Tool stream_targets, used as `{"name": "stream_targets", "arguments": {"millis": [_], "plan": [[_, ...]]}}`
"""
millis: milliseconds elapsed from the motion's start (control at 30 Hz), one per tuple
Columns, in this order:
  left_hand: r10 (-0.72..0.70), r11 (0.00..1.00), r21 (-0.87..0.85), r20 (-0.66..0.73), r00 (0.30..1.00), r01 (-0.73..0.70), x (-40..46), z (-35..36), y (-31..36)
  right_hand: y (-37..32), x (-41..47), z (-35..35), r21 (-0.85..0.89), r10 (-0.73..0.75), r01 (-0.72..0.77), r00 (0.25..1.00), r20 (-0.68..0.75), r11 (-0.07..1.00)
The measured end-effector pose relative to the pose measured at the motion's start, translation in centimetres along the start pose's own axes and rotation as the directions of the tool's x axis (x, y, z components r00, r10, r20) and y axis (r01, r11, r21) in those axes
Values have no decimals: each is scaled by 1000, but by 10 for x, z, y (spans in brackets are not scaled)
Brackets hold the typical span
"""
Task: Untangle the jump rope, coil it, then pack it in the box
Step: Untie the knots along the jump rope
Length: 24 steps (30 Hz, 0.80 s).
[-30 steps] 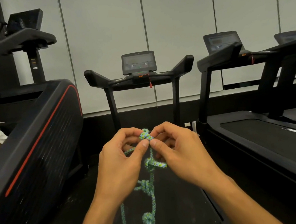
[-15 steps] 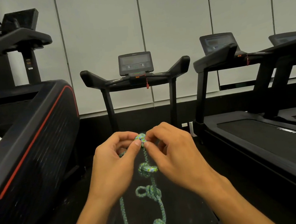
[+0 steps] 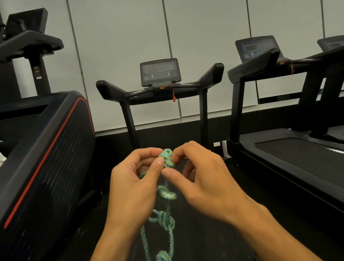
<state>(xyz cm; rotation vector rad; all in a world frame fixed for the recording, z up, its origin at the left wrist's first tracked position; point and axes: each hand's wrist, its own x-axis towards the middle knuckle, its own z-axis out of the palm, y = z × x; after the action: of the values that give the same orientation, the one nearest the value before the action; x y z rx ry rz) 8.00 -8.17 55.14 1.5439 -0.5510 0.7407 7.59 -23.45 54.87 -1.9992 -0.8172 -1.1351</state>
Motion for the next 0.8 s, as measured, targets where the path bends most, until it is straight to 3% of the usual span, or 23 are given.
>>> {"name": "stream_targets", "arguments": {"millis": [100, 400, 600, 800], "plan": [[3, 1000, 15, 8, 1000, -3, 0, 0, -2, 2, 2, 1, -31, 6, -7, 1000, -7, 1000], [-41, 998, -39, -4, 999, 41, 0, 3, -3, 4, 4, -9, 22, -174, 173, 984, 44, 985], [37, 999, 11, -18, 999, -36, -1, 4, -4, 2, 2, -1, 12, 41, -41, 999, 0, 999], [63, 998, 27, -22, 998, -63, 1, 2, -6, 3, 5, -5, 10, -153, 153, 987, 38, 988]]}}
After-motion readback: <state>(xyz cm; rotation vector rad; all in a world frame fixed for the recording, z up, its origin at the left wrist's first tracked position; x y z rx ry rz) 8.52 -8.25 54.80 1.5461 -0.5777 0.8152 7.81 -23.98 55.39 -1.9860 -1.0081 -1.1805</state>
